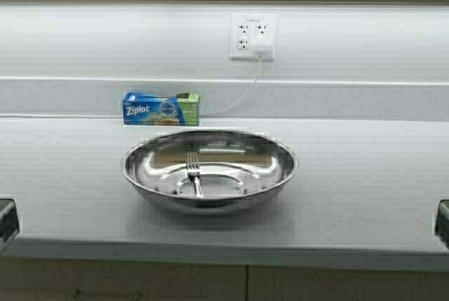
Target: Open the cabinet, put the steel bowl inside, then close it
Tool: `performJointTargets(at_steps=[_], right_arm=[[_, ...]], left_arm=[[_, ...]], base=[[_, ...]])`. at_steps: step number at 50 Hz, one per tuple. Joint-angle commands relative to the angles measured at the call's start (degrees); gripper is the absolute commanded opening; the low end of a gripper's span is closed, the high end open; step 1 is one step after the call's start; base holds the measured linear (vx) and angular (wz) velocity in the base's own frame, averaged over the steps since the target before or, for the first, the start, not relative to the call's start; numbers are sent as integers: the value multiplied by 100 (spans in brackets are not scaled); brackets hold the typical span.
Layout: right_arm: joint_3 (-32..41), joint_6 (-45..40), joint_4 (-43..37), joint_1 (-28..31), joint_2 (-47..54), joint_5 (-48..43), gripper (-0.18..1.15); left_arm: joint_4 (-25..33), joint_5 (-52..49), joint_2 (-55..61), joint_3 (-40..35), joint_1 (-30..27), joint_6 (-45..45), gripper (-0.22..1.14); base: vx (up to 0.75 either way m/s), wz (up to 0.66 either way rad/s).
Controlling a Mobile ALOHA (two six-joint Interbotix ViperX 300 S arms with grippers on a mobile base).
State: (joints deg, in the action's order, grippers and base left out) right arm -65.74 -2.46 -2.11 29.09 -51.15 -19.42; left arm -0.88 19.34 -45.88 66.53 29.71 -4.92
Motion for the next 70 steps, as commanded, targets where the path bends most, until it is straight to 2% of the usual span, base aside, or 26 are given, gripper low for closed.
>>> performJointTargets(at_steps=[1,10,16,23,28,30,33,39,53,64,70], right_arm=[[404,53,-44,281,738,-413,103],[1195,281,-220,694,2118,-923,103],[1670,835,-861,747,2663,-1301,103],[2197,2162,-2021,756,2953,-1450,103],[2531,3076,-3138,800,3199,-1485,103],[2689,3393,-3700,817,3349,-1494,103],[2883,3683,-4140,896,3524,-1503,103],[3120,3973,-4245,1011,3911,-1723,103],[3551,3999,-4263,1020,4553,-2241,103],[3902,4025,-4342,1011,4939,-2487,103],[4096,4025,-4447,1002,5115,-2487,103]], left_arm=[[9,615,826,-369,343,35,103],[132,1310,2215,-1134,870,325,103],[721,1600,3015,-1740,1107,923,103],[1758,2268,3647,-2215,1310,1784,103],[2435,2786,3981,-2470,1433,2197,103],[2654,2971,4113,-2575,1459,2285,103],[2830,3146,4298,-2733,1468,2312,103],[2865,3331,4685,-3076,1477,2303,103],[3190,3489,5229,-3735,1468,2320,103],[3612,3867,5555,-3990,1468,2320,103],[3639,3938,5687,-4078,1441,2391,103]], base=[[5,1],[3,1],[0,0],[0,0],[0,0],[0,0],[0,0],[0,0],[0,0],[0,0],[0,0]])
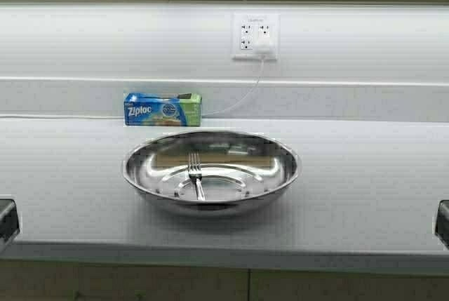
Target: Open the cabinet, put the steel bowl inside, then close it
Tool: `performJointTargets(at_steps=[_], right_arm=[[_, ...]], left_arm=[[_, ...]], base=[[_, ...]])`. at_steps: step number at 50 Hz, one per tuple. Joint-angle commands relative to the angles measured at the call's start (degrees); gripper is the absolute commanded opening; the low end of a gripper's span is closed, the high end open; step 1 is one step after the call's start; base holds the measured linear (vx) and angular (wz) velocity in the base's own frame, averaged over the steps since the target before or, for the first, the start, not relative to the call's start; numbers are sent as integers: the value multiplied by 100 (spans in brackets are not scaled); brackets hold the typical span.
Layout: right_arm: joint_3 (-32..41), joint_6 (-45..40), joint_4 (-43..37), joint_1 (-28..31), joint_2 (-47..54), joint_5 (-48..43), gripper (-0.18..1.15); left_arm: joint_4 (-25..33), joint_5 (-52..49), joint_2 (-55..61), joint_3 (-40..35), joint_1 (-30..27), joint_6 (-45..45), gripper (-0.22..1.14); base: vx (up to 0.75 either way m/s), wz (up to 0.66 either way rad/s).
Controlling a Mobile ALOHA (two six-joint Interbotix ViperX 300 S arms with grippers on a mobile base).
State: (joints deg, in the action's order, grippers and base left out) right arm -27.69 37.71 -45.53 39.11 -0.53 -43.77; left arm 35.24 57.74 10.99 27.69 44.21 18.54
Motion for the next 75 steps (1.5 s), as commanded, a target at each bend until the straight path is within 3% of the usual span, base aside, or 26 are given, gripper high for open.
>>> performJointTargets(at_steps=[1,13,21,25,28,32,34,38,40,42,47,54,75], right_arm=[[325,9,-167,0,79,-53,103],[633,193,-343,-123,378,-53,103],[712,431,-369,-193,483,-44,103],[712,475,-431,-211,483,-53,100],[712,483,-501,-211,483,-88,91],[703,483,-642,-176,431,-79,61],[686,483,-694,-132,413,-79,39],[598,483,-694,-53,308,-53,-4],[527,483,-694,-18,255,-53,-12],[475,483,-694,18,193,-53,-8],[299,483,-694,141,-44,-35,13],[-141,545,-694,264,-589,167,7],[-1099,940,-712,132,-1995,1907,7]], left_arm=[[26,105,18,-193,-9,53,103],[-35,97,360,-404,-35,105,99],[-35,62,536,-668,-97,97,86],[-35,-53,545,-738,-88,105,66],[-44,-158,527,-765,-105,97,37],[-35,-229,475,-721,-105,123,-6],[-44,-255,448,-694,-105,123,-15],[-35,-264,378,-642,-105,123,-3],[-44,-290,325,-606,-88,123,5],[-44,-343,229,-554,-88,105,9],[-44,-668,-105,-334,-88,123,5],[-114,-1230,-791,141,-97,132,3],[-404,-2479,-2443,1529,-483,404,3]], base=[[0,0],[0,0],[0,0],[-1,-1],[-1,0],[-2,1],[-2,-1],[-2,-2],[-2,3],[-2,4],[0,1],[0,0],[-2,-2]])
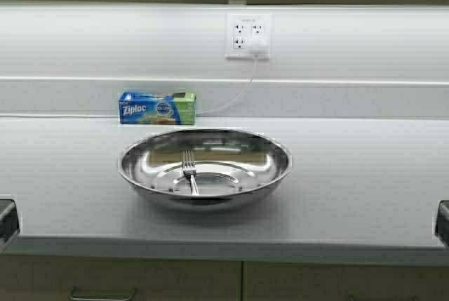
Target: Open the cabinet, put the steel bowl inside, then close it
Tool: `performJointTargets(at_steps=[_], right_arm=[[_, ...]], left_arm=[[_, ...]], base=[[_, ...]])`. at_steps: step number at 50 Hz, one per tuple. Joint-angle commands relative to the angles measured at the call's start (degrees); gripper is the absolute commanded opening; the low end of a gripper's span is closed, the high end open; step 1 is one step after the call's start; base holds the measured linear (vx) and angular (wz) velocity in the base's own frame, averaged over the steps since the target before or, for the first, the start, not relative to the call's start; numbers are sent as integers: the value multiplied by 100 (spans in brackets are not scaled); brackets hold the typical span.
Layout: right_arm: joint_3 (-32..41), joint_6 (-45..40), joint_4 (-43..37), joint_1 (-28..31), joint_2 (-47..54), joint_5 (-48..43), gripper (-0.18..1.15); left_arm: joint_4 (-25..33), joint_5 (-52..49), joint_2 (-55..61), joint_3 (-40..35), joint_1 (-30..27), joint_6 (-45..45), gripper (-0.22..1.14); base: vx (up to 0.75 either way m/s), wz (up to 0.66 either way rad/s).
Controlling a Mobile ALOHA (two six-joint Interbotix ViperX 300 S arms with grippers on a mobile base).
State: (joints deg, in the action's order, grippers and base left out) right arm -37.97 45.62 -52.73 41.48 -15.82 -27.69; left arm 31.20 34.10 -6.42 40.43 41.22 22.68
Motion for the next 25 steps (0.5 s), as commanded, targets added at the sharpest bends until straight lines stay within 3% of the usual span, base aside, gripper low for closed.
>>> performJointTargets(at_steps=[1,10,25], right_arm=[[-105,167,9,-123,-519,360,7],[-589,176,9,-457,-1107,677,7],[-958,185,44,-1327,-2021,1872,7]], left_arm=[[0,-141,-791,325,-211,0,3],[-9,-422,-1652,940,-633,88,3],[-396,-1986,-2909,1292,-1863,176,3]], base=[[-8,-4],[-11,-3],[-14,-4]])
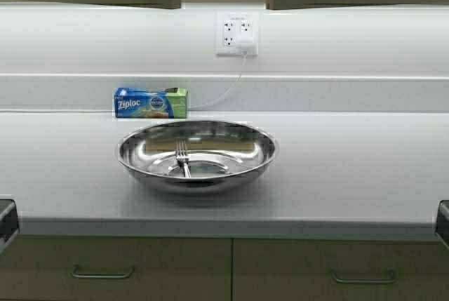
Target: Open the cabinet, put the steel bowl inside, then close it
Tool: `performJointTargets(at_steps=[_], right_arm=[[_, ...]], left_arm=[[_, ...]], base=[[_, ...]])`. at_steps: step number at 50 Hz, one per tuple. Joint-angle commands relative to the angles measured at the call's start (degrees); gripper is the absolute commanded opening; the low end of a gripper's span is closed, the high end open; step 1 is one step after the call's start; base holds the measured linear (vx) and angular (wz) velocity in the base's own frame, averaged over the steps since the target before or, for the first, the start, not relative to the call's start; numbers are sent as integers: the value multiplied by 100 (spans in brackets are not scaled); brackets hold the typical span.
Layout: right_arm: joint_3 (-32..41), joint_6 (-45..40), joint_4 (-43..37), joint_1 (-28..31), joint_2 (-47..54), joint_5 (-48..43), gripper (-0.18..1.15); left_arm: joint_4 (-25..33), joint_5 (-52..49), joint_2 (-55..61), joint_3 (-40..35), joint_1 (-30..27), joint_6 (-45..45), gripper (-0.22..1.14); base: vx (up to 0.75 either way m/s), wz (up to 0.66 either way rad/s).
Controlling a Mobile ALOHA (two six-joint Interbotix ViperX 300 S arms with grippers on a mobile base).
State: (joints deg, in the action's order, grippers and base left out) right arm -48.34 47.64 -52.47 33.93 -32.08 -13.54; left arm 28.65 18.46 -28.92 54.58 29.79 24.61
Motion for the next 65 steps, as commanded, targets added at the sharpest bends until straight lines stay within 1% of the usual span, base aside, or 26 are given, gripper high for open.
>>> performJointTargets(at_steps=[1,7,14,17,19,21,23,28,29,30,32,34,37,40,48,52,54,57,60,62,63,65], right_arm=[[88,-18,26,-659,-422,563,7],[158,-26,105,-1160,-413,1239,7],[220,-70,246,-1538,-325,1740,7],[264,-123,272,-1635,-281,1749,11],[281,-141,299,-1688,-264,1802,18],[290,-141,352,-1740,-264,1872,29],[299,-149,466,-1811,-272,2004,46],[325,-193,765,-2118,-325,2487,92],[334,-229,835,-2215,-369,2637,103],[334,-264,879,-2285,-404,2733,107],[334,-334,958,-2408,-457,2944,108],[334,-396,1072,-2514,-519,3164,106],[334,-492,1292,-2637,-650,3507,102],[308,-606,1556,-2707,-844,3806,102],[334,-1160,2294,-2795,-1450,4544,102],[422,-1389,2391,-2786,-1723,5071,100],[492,-1459,2364,-2751,-1819,5344,98],[571,-1512,2294,-2637,-1907,5651,92],[606,-1529,2101,-2417,-1907,5730,79],[615,-1529,1925,-2215,-1890,5695,67],[615,-1529,1811,-2057,-1863,5643,56],[633,-1529,1670,-1828,-1828,5484,39]], left_arm=[[-149,-519,-712,-123,-800,-9,3],[-202,-1090,-940,-193,-1204,-9,3],[-211,-1274,-958,-202,-1292,-35,3],[-211,-1230,-949,-202,-1292,-9,5],[-220,-1230,-923,-211,-1292,0,9],[-264,-1230,-896,-211,-1292,9,16],[-378,-1239,-853,-202,-1292,9,28],[-694,-1239,-791,-202,-1292,-18,70],[-738,-1248,-782,-193,-1301,-26,79],[-773,-1248,-782,-193,-1301,-44,88],[-791,-1292,-791,-176,-1301,-53,102],[-800,-1354,-817,-158,-1301,-35,108],[-800,-1538,-905,-105,-1301,-44,104],[-800,-1793,-1037,-79,-1310,-44,100],[-800,-2461,-1512,9,-1301,-53,100],[-800,-2865,-1723,0,-1239,-18,97],[-809,-3032,-1802,-26,-1169,-18,92],[-809,-3164,-1846,-70,-967,-18,78],[-809,-3173,-1819,-132,-712,-18,54],[-800,-3164,-1740,-185,-527,-26,33],[-791,-3155,-1705,-211,-422,-44,22],[-791,-3103,-1608,-264,-237,-26,2]], base=[[-14,-6],[-12,-7],[-11,-7],[-12,-5],[-12,-4],[-11,-3],[-11,-2],[-9,0],[-8,3],[-8,4],[-7,3],[-6,4],[-4,4],[-4,3],[-3,4],[-4,3],[-4,1],[-5,3],[-5,2],[-5,2],[-5,3],[-5,3]])
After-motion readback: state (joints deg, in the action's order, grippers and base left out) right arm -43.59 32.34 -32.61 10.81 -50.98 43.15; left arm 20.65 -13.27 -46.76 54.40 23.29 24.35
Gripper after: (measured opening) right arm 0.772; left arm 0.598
